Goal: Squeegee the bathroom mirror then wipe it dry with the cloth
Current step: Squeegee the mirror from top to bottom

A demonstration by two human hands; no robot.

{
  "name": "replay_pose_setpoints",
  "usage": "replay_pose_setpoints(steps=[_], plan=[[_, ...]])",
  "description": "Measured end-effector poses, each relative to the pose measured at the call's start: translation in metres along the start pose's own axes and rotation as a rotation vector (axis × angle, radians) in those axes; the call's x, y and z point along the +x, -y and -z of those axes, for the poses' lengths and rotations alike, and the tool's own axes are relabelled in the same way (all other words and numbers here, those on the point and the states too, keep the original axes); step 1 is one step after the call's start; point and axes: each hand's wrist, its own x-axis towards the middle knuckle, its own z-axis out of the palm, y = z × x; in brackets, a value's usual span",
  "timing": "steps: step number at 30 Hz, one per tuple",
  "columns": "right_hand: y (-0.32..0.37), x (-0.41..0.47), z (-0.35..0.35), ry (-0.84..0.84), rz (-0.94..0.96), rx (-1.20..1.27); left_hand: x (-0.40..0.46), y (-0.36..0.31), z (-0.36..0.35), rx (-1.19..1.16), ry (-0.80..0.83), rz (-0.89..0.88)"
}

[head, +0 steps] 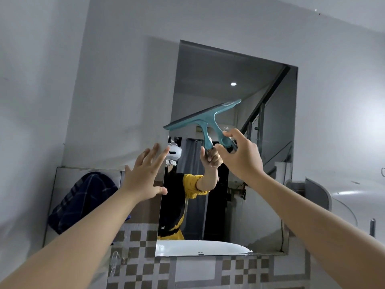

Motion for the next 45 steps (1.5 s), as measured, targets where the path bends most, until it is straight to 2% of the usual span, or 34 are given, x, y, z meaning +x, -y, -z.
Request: replay_pose_setpoints(steps=[9,18,31,45], plan=[[-0.046,0.019,0.03,0.033,0.151,-0.073,0.001,-0.002,-0.001,0.029,0.004,0.025],[-0.096,0.026,0.063,0.047,0.218,-0.124,0.002,-0.01,0.001,0.038,0.038,0.097],[-0.178,0.009,0.118,-0.014,-0.046,-0.1,0.003,-0.012,-0.002,0.043,0.014,0.121],[-0.134,-0.048,0.065,-0.099,-0.362,0.156,0.001,-0.012,-0.002,0.042,0.009,0.1]])
